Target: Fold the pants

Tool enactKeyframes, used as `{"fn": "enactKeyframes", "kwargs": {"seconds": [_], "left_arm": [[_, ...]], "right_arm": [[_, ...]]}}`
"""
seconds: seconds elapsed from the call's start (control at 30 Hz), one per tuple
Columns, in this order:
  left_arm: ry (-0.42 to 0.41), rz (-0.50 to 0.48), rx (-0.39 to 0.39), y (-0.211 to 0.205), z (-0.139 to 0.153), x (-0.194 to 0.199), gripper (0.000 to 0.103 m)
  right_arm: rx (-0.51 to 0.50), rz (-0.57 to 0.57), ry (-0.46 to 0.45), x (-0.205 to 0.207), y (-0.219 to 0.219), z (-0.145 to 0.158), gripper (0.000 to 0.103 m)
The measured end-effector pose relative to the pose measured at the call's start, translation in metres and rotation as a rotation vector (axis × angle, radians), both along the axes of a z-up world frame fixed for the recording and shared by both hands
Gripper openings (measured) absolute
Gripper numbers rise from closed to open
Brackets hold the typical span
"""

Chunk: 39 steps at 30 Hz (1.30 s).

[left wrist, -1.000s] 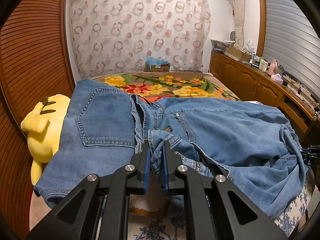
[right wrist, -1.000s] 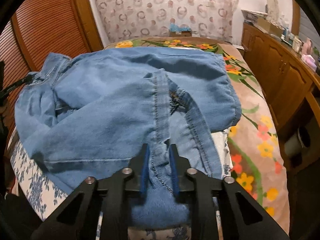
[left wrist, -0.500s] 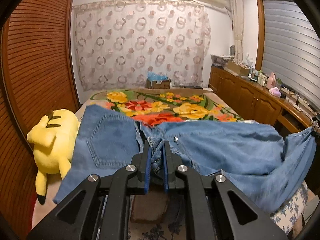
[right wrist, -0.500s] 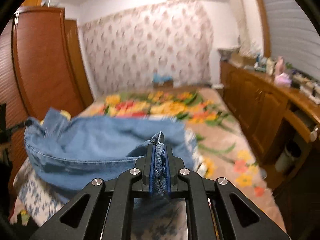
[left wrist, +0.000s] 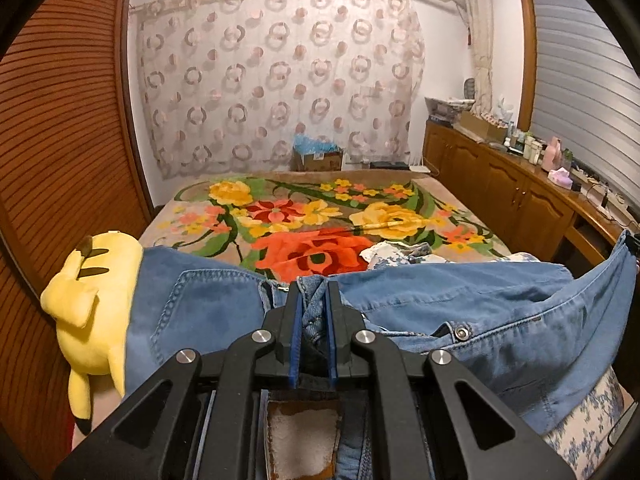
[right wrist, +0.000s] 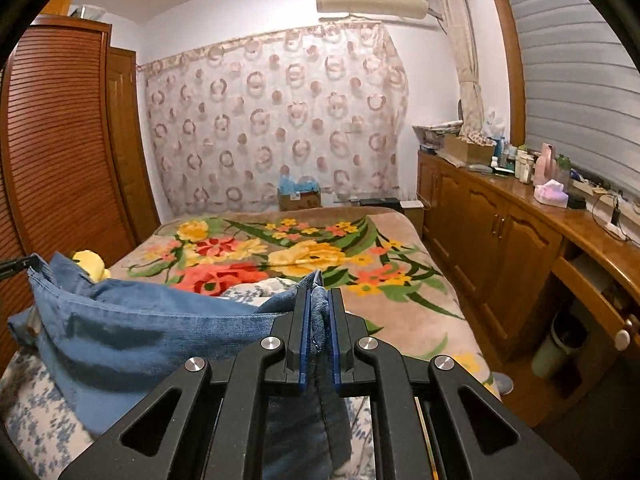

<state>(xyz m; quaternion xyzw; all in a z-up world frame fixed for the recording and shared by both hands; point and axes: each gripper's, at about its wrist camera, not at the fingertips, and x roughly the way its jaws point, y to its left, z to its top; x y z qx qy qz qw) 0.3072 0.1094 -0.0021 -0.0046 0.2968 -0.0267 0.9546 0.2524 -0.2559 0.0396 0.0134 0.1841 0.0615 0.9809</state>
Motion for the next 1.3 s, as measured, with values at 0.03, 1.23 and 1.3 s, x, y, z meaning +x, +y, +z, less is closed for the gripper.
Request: {"fn": "enactKeyframes", "kwargs": {"seconds": [0.03, 1.23, 1.3], "left_arm": [[0.004, 0.002, 0.0, 0.0, -0.001, 0.005, 0.011], [0.058, 0.01, 0.021, 0.0, -0.017, 0.073, 0.075], [0.056, -0.003, 0.023, -0.005, -0.016, 0.068, 0.075]], "right_arm": [[0.002, -0.003, 0.003, 0.004, 0.001, 0.001, 0.008], [-0.164, -0.07, 0.196, 0.104, 0.025, 0.018, 0.008], [-0.186, -0.095, 0.173, 0.102, 0.027, 0.02, 0.008]]}}
